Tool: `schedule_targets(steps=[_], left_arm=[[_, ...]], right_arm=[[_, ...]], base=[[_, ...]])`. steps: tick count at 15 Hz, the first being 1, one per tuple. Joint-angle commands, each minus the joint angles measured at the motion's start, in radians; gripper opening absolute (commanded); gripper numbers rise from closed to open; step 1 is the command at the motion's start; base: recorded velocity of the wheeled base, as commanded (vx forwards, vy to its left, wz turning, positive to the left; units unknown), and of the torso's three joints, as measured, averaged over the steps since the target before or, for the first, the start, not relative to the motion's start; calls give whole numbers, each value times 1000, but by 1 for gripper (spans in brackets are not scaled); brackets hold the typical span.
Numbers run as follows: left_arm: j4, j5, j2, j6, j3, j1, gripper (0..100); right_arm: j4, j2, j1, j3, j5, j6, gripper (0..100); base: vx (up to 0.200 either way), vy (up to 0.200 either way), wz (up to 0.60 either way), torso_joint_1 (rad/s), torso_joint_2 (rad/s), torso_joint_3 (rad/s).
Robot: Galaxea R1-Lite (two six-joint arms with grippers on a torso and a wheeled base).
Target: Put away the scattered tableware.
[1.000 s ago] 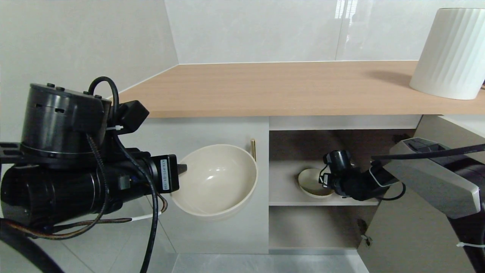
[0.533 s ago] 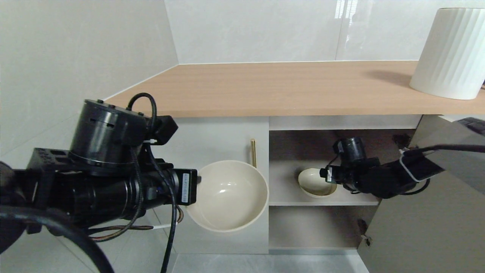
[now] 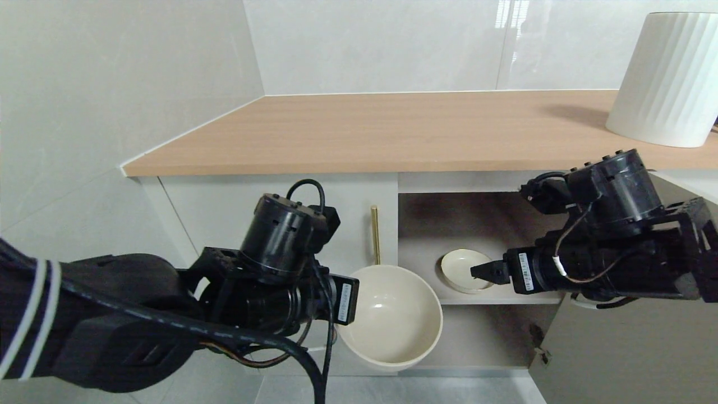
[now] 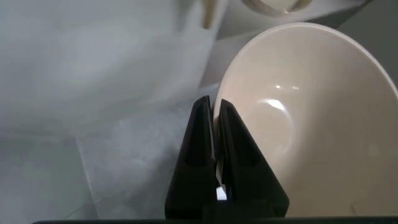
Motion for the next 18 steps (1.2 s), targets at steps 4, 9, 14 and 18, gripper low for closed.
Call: schedule_targets(steps=[4,9,14,18], left_arm=[[-62,18,119,-4,-5,-53,0],[-79,83,105,-9,-2,-79,0],[-80,96,59,-10,-1,-88,0],[-79,95,30,-33,1,-107,0]], right_arm=[[6,-42,98,25,6,1,100],[-9,102,138,29,3,40,100],[-57,140,138,28,5,77,100],[-80,148,138,28,5,94,100]], base=[[0,0,0,0,0,0],[0,0,0,0,0,0],[0,0,0,0,0,0],[0,0,0,0,0,0]])
